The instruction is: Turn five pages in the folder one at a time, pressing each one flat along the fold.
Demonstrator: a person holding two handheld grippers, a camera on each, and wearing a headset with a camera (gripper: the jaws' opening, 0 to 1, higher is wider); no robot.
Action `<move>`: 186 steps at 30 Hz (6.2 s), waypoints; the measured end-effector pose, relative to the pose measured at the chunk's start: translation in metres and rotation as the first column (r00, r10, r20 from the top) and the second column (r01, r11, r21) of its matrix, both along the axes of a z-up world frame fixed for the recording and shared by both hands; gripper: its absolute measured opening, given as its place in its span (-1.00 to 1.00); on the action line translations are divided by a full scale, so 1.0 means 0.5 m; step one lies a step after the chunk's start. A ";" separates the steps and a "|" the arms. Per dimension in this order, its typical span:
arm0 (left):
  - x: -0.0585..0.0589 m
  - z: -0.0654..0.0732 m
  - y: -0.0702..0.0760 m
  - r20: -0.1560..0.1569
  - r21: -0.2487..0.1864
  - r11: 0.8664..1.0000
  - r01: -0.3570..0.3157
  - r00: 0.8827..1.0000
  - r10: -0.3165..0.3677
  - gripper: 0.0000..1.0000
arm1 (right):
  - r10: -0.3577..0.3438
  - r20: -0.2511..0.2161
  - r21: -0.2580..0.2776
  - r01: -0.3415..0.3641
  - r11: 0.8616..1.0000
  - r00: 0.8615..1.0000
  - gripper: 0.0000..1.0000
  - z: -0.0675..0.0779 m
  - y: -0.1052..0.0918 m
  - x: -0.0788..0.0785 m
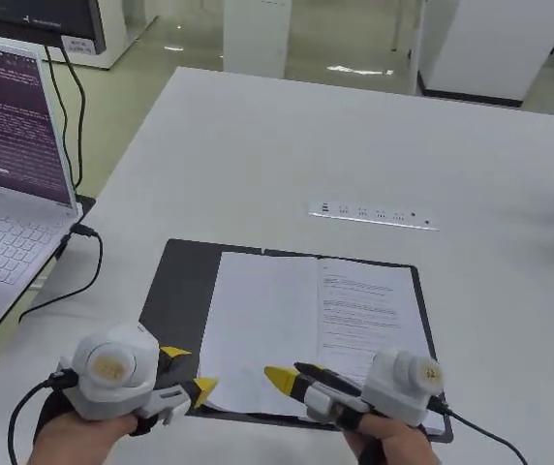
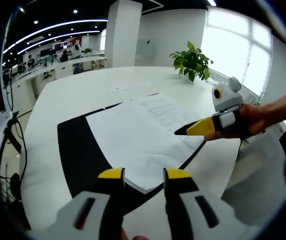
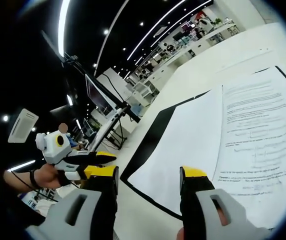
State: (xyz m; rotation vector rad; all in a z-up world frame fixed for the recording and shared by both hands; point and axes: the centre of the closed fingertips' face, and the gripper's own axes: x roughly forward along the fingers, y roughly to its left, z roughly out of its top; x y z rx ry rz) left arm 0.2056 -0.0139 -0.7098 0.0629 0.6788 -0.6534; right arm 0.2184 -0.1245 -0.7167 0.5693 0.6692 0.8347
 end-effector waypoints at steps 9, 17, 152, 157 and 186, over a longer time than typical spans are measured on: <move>0.024 -0.050 -0.021 -0.060 -0.050 0.998 -0.031 0.998 0.028 -0.79 | -0.031 -0.010 -0.021 0.031 0.999 0.999 -0.06 -0.010 -0.033 -0.010; 0.033 -0.099 -0.027 -0.107 -0.066 0.996 -0.066 0.993 0.059 -0.93 | -0.048 -0.022 -0.026 0.048 0.999 0.999 -0.04 -0.025 -0.050 -0.011; 0.024 -0.162 -0.024 -0.240 -0.062 0.973 -0.223 0.949 0.203 -1.00 | -0.381 0.010 0.021 0.381 0.924 0.925 -1.00 -0.089 -0.050 0.479; 0.023 -0.162 -0.025 -0.239 -0.062 0.972 -0.227 0.949 0.206 -1.00 | -0.304 0.057 -0.007 0.305 0.952 0.951 -1.00 -0.084 -0.040 0.431; 0.025 -0.159 -0.024 -0.216 -0.087 0.967 -0.239 0.952 0.216 -1.00 | -0.253 -0.010 0.070 0.253 0.965 0.967 -1.00 -0.083 -0.045 0.288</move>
